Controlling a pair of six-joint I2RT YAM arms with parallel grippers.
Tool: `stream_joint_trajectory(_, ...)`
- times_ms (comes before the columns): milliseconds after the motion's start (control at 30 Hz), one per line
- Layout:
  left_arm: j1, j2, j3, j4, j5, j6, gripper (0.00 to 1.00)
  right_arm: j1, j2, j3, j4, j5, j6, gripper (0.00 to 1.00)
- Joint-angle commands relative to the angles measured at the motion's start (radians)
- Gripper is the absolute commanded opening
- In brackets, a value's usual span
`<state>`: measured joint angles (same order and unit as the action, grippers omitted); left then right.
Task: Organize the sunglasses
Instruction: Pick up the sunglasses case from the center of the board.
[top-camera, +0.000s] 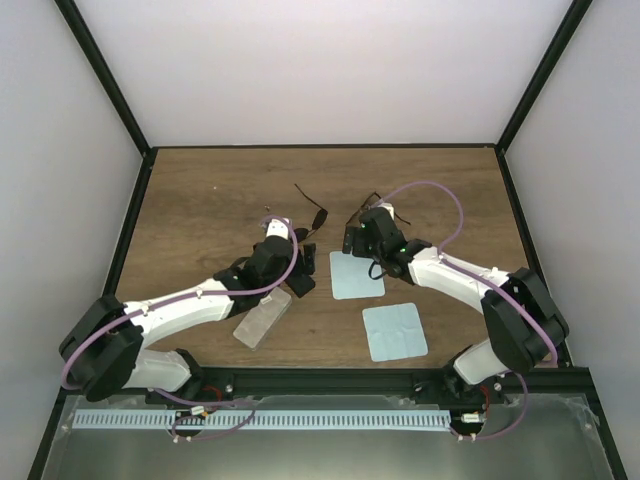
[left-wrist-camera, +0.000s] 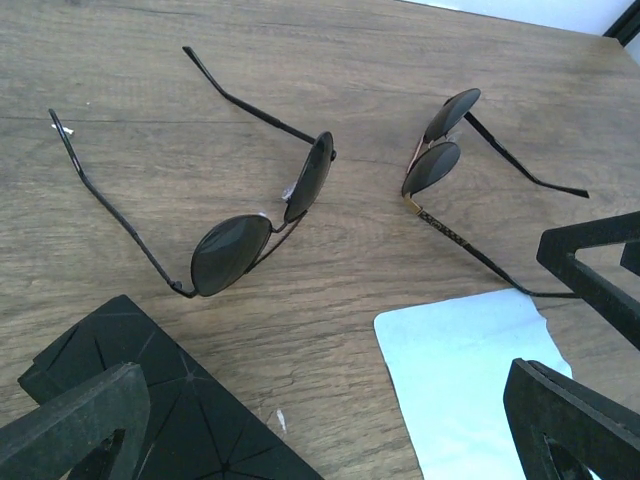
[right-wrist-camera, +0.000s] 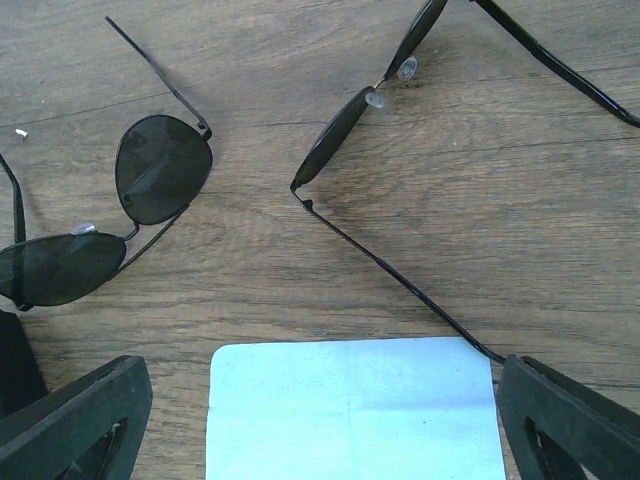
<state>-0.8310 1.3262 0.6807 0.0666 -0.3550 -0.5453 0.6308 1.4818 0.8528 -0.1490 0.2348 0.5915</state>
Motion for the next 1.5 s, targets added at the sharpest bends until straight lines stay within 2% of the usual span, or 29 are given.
stream_joint_trajectory(0, -0.003, 0.009, 0.02, -0.008, 0.012, 0.018, 1.0, 0.003, -0.013, 0.004, 0.006, 0.012, -0.004, 0.98)
stream_joint_trajectory(333, -0.003, -0.01, 0.018, -0.057, -0.02, 0.032, 1.0, 0.003, -0.023, 0.004, 0.004, 0.018, -0.004, 0.98)
stream_joint_trajectory(367, -0.003, -0.005, 0.019, -0.08, -0.027, 0.036, 0.97, 0.003, -0.026, 0.004, 0.002, 0.013, -0.005, 0.98)
stream_joint_trajectory(400, -0.007, -0.004, 0.023, -0.11, -0.045, 0.038, 0.86, 0.003, -0.033, 0.001, 0.006, 0.002, -0.012, 0.98)
stream_joint_trajectory(433, -0.011, -0.004, 0.029, -0.142, -0.067, 0.045, 0.79, 0.003, -0.042, -0.006, 0.014, -0.012, -0.02, 0.99)
stream_joint_trajectory(467, -0.018, -0.004, 0.041, -0.181, -0.096, 0.056, 0.78, 0.003, -0.058, -0.021, 0.034, -0.034, -0.031, 1.0)
stream_joint_trajectory(500, -0.03, -0.001, 0.055, -0.221, -0.141, 0.062, 0.82, 0.004, -0.076, -0.042, 0.062, -0.061, -0.044, 1.0)
stream_joint_trajectory(567, -0.035, 0.016, 0.084, -0.321, -0.213, 0.064, 0.97, 0.004, -0.111, -0.078, 0.108, -0.102, -0.06, 1.0)
stream_joint_trajectory(600, -0.036, 0.032, 0.094, -0.354, -0.225, 0.065, 1.0, 0.003, -0.123, -0.089, 0.122, -0.113, -0.065, 1.0)
stream_joint_trajectory(767, -0.037, 0.078, 0.112, -0.438, -0.159, 0.097, 1.0, 0.003, -0.137, -0.095, 0.129, -0.13, -0.081, 1.0)
stream_joint_trajectory(1000, -0.081, 0.195, 0.218, -0.637, -0.1, 0.004, 1.0, 0.003, -0.14, -0.1, 0.137, -0.153, -0.083, 1.0)
stream_joint_trajectory(1200, -0.1, 0.182, 0.182, -0.632, -0.043, -0.013, 1.0, 0.003, -0.16, -0.105, 0.139, -0.184, -0.08, 1.0)
stream_joint_trajectory(1300, -0.098, 0.185, 0.162, -0.599, -0.081, -0.035, 1.0, 0.002, -0.173, -0.107, 0.143, -0.183, -0.082, 1.0)
stream_joint_trajectory(1467, -0.105, 0.181, 0.175, -0.616, -0.139, -0.172, 1.0, 0.003, -0.169, -0.102, 0.131, -0.174, -0.081, 1.0)
